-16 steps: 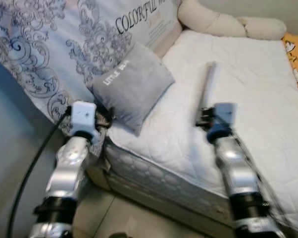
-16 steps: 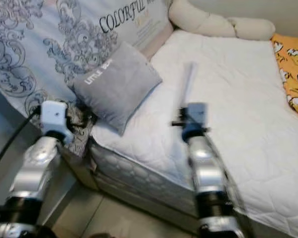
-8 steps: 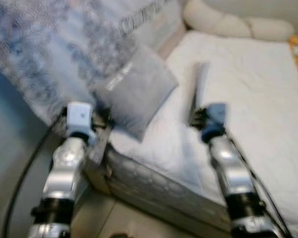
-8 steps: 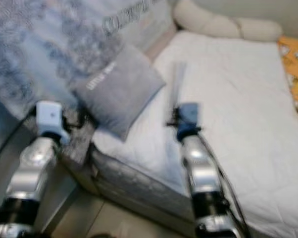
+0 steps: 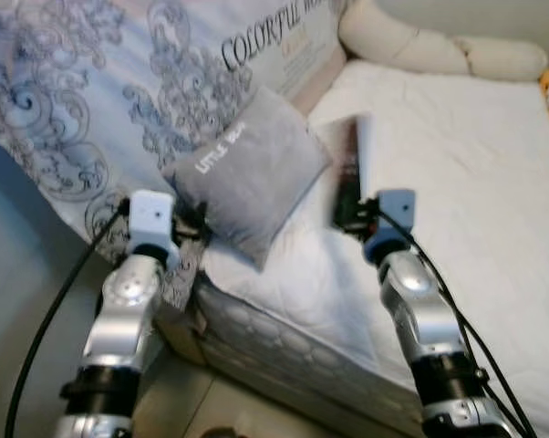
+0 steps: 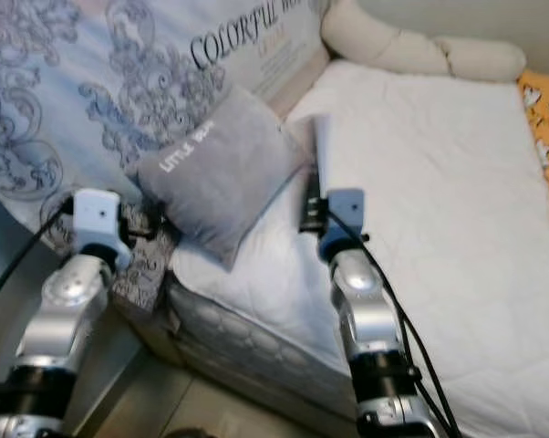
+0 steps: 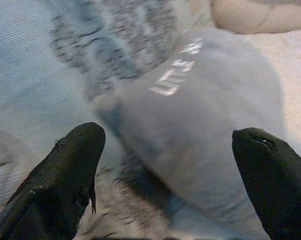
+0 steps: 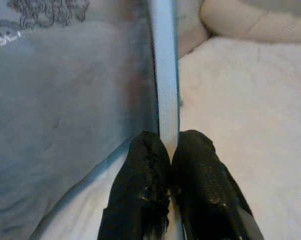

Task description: Clean up the room

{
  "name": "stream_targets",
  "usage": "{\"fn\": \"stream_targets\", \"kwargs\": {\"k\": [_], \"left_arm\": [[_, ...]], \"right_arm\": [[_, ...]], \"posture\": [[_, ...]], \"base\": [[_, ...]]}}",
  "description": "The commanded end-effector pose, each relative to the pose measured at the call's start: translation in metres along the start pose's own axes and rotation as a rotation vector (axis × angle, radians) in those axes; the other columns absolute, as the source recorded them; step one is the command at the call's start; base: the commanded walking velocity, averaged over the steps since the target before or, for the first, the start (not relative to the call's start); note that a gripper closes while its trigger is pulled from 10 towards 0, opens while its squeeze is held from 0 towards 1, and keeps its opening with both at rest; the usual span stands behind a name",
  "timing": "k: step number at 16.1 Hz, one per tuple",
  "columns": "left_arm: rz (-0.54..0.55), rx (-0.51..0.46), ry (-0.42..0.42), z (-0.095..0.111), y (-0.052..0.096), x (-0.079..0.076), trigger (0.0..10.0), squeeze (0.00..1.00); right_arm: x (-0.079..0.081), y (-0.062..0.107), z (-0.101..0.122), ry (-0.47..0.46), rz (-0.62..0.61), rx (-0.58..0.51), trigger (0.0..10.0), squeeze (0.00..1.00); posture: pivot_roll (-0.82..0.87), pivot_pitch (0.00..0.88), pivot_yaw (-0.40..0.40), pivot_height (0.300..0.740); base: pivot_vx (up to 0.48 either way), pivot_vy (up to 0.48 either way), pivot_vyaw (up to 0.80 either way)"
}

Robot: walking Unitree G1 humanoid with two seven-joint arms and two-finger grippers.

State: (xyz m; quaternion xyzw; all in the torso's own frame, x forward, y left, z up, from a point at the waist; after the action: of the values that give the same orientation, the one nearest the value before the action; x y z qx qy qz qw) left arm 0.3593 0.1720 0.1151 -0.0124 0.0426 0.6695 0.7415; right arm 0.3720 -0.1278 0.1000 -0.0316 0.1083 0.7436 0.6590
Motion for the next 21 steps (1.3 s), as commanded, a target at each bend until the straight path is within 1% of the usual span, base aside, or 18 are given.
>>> {"fn": "stream_targets", "kwargs": {"k": [1,2,4,5,7,8,9,11,12,14,16,18,21], "left_arm": [[-0.052,0.019,-0.021,-0.005,0.002,-0.014,10.0,0.00],[-0.069,0.022,-0.024,-0.006,0.003,-0.017,10.0,0.00],[-0.085,0.040,-0.035,-0.009,0.006,-0.018,10.0,0.00],[-0.085,0.040,-0.035,-0.009,0.006,-0.018,10.0,0.00],[-0.099,0.061,-0.046,-0.013,0.009,-0.016,10.0,0.00],[-0.104,0.063,-0.047,-0.013,0.010,-0.016,10.0,0.00],[-0.096,0.061,-0.023,-0.012,0.011,-0.016,10.0,0.00],[-0.069,0.034,-0.016,-0.007,0.010,-0.014,10.0,0.00],[-0.037,0.019,-0.018,-0.005,0.009,-0.010,10.0,0.00],[-0.006,0.002,0.006,-0.001,0.009,-0.004,10.0,0.00],[0.008,-0.007,0.030,0.003,0.007,-0.001,10.0,0.00],[0.006,-0.009,0.041,0.003,0.006,-0.003,10.0,0.00],[0.006,-0.003,0.047,0.001,0.005,-0.005,10.0,0.00]], "right_arm": [[-0.013,-0.003,0.002,-0.047,-0.039,0.018,10.0,0.00],[-0.015,-0.005,-0.005,-0.095,-0.050,0.074,10.0,0.00],[-0.018,-0.010,-0.009,-0.151,-0.046,0.110,10.0,0.00],[-0.018,-0.010,-0.009,-0.151,-0.046,0.110,10.0,0.00],[-0.022,-0.016,-0.009,-0.162,-0.035,0.125,10.0,0.00],[-0.025,-0.020,-0.009,-0.142,-0.036,0.134,10.0,0.00],[-0.029,-0.022,-0.006,-0.123,-0.041,0.128,10.0,0.00],[-0.029,-0.022,0.004,-0.089,-0.036,0.075,10.0,0.00],[-0.025,-0.021,0.012,-0.068,-0.020,0.021,10.0,0.00],[-0.015,-0.017,0.011,-0.061,0.002,0.017,10.0,0.00],[-0.007,-0.010,0.005,-0.048,0.008,0.019,10.0,0.00],[-0.003,-0.006,0.004,-0.020,0.001,0.014,10.0,0.00],[-0.006,-0.002,0.012,0.027,-0.017,-0.035,10.0,0.00]], "posture": [[0.07,0.000,0.020,0.740],[0.07,0.000,0.019,0.740],[0.08,0.000,0.014,0.740],[0.08,0.000,0.014,0.740],[0.08,0.000,0.011,0.740],[0.08,0.000,0.007,0.740],[0.08,0.000,0.005,0.740],[0.08,0.000,0.003,0.740],[0.08,0.000,0.005,0.740],[0.08,0.000,0.008,0.740],[0.08,0.000,0.012,0.740],[0.08,0.000,0.017,0.740],[0.07,0.000,0.025,0.740]], "base": [[0.000,0.000,0.00],[0.000,0.000,0.00],[0.000,0.000,0.00],[0.000,0.000,0.00],[0.000,0.000,0.00],[0.000,0.000,0.00],[0.000,0.000,0.00],[0.000,0.000,0.00],[0.000,0.000,0.00],[0.000,0.000,0.00],[0.321,0.000,0.00],[0.351,0.000,0.00],[0.371,0.000,0.00]]}}
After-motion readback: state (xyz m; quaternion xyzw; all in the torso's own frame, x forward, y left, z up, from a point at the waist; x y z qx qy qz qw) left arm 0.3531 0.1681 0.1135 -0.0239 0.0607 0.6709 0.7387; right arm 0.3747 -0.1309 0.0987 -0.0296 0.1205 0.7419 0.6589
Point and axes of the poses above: a point about 5 cm out from each wrist's last joint towards the gripper, its own y axis pointing back from the gripper into the wrist, its own z axis along the axis of the wrist's last joint, x = y × z, the point moved 5 cm from there along -y, pointing out of the wrist towards the gripper, and after that the axes turned 13 degrees about y, right-handed, at the moved point
